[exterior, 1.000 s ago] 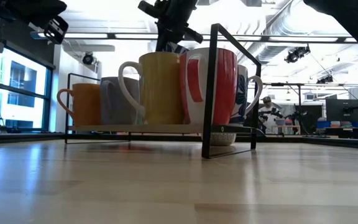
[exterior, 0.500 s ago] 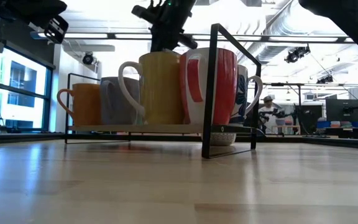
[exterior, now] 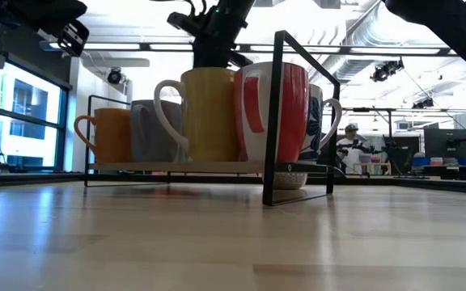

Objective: Place coffee mugs
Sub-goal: Put the blue patterned mug on the shelf

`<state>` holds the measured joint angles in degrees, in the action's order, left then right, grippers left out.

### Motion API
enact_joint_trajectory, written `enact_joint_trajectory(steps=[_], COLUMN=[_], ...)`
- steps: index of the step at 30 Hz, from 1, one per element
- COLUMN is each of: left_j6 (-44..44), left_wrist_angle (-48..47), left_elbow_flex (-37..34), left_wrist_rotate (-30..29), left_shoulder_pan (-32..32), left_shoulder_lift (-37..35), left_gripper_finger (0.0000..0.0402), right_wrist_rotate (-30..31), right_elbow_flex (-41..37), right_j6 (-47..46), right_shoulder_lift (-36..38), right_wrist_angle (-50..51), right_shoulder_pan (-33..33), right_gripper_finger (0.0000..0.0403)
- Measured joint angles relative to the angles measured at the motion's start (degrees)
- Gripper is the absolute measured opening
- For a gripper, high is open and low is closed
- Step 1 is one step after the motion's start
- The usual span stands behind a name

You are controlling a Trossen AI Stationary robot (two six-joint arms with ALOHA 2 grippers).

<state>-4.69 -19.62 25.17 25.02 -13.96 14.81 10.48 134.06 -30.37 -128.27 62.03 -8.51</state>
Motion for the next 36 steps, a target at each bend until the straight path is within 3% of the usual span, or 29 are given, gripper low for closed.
enact_joint_trajectory(steps=[36], left_j6=[-0.18], left_wrist_angle=[-0.07], left_elbow_flex=[-0.01], left_wrist_rotate=[0.01], left_shoulder_pan=[0.02], left_shoulder_lift=[0.02], left_gripper_finger=[0.0], right_wrist_rotate=[-3.17], right_elbow_flex=[0.07], right_j6=[0.44], right_shoulder_lift=[-3.52], right_wrist_angle=[-0.66], right_shoulder_pan=[1.14], right_gripper_finger=[0.0])
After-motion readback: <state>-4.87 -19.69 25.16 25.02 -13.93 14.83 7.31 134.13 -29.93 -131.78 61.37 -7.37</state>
